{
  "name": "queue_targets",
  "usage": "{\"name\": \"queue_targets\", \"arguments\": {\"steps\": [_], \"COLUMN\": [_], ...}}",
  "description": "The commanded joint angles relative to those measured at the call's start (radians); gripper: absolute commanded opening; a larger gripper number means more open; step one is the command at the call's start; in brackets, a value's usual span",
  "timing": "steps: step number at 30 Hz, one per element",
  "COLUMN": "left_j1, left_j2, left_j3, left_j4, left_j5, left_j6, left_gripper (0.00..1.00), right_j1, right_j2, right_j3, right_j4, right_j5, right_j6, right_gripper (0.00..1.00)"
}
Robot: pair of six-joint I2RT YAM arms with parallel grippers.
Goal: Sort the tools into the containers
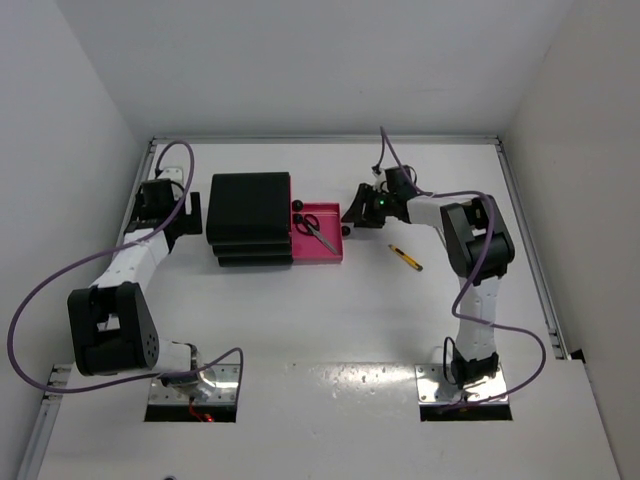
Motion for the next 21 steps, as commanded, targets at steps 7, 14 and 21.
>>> {"name": "queue_targets", "arguments": {"steps": [7, 14, 21], "left_j1": [0.009, 0.009, 0.009], "left_j2": [0.006, 0.006, 0.015], "left_j3": [-0.015, -0.015, -0.034], "left_j4": [0.044, 0.044, 0.062], "left_j5": [0.09, 0.12, 0.129], "left_j6": [-0.007, -0.007, -0.007], "left_gripper": [1.0, 1.0, 1.0], "right_j1": [0.072, 0.106, 0.127], "right_j2": [0.054, 0.086, 0.096], "right_j3": [0.08, 0.089, 0.07], "right_j4": [-0.023, -0.023, 0.038], "right_j5": [-0.056, -0.11, -0.16], "right_j6": [0.01, 0.056, 0.101], "right_gripper": [0.52, 0.52, 0.52]}}
